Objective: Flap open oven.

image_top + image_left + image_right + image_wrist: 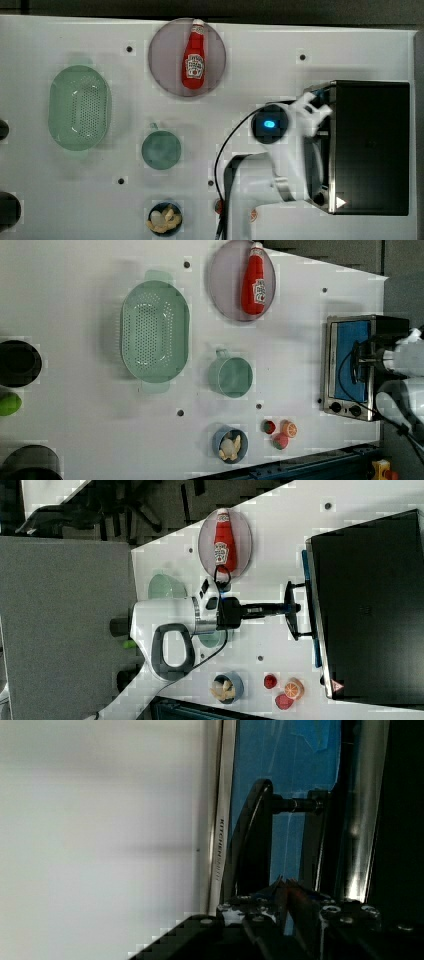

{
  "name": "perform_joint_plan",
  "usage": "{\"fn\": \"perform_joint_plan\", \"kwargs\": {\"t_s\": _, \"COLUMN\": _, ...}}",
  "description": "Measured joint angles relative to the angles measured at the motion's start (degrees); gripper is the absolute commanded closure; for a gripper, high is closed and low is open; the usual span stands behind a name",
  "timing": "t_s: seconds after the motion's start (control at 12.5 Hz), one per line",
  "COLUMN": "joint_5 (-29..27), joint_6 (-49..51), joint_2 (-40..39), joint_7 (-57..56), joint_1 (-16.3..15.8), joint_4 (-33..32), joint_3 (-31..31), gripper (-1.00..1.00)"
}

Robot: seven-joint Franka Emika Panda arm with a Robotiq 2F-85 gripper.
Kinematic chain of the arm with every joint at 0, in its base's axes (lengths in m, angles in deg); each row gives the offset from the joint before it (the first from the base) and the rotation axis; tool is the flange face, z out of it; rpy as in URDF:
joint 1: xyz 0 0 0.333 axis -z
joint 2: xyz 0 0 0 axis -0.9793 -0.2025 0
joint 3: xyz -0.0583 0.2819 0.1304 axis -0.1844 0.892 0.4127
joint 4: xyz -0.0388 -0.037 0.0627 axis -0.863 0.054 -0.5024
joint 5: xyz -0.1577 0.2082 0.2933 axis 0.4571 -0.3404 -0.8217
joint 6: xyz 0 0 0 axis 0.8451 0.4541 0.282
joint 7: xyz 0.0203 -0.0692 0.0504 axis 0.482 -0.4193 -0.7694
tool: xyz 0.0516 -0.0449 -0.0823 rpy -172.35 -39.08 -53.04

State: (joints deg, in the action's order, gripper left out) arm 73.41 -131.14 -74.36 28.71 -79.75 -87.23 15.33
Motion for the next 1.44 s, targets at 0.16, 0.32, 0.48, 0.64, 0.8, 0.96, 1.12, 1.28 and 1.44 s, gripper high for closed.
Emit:
{"fn": "perform_joint_plan", "kwargs": {"t_s": 0.16, "joint_5": 4.48, "joint_6": 2.29, "joint_2": -1.50, "joint_7": 7.41, "joint_1": -1.45, "joint_4": 0.00, "joint_3": 2.38, "gripper": 0.65}}
{"fn": "perform_joint_plan", "kwargs": {"t_s": 0.32, "joint_5": 7.64, "joint_6": 4.50, "joint_2": -3.04, "joint_7": 14.48, "joint_1": -3.95, "joint_4": -0.34, "joint_3": 3.84, "gripper": 0.65}}
{"fn": "perform_joint_plan", "kwargs": {"t_s": 0.48, "joint_5": 8.84, "joint_6": 5.26, "joint_2": -6.37, "joint_7": 20.41, "joint_1": -5.79, "joint_4": 0.00, "joint_3": 5.81, "gripper": 0.65}}
{"fn": "perform_joint_plan", "kwargs": {"t_s": 0.64, "joint_5": 11.02, "joint_6": 5.04, "joint_2": -11.65, "joint_7": 24.75, "joint_1": -7.31, "joint_4": 0.78, "joint_3": 7.65, "gripper": 0.65}}
{"fn": "perform_joint_plan", "kwargs": {"t_s": 0.8, "joint_5": 12.93, "joint_6": 4.90, "joint_2": -16.79, "joint_7": 27.56, "joint_1": -9.11, "joint_4": 1.12, "joint_3": 7.83, "gripper": 0.65}}
{"fn": "perform_joint_plan", "kwargs": {"t_s": 0.96, "joint_5": 14.04, "joint_6": 5.01, "joint_2": -20.47, "joint_7": 29.09, "joint_1": -10.03, "joint_4": 1.57, "joint_3": 7.96, "gripper": 0.65}}
{"fn": "perform_joint_plan", "kwargs": {"t_s": 1.12, "joint_5": 14.27, "joint_6": 5.37, "joint_2": -23.55, "joint_7": 30.80, "joint_1": -10.63, "joint_4": 2.80, "joint_3": 7.99, "gripper": 0.65}}
{"fn": "perform_joint_plan", "kwargs": {"t_s": 1.28, "joint_5": 14.13, "joint_6": 5.71, "joint_2": -25.34, "joint_7": 32.49, "joint_1": -10.94, "joint_4": 3.80, "joint_3": 7.81, "gripper": 0.65}}
{"fn": "perform_joint_plan", "kwargs": {"t_s": 1.44, "joint_5": 14.02, "joint_6": 5.93, "joint_2": -25.51, "joint_7": 33.46, "joint_1": -10.96, "joint_4": 4.14, "joint_3": 7.87, "gripper": 0.65}}
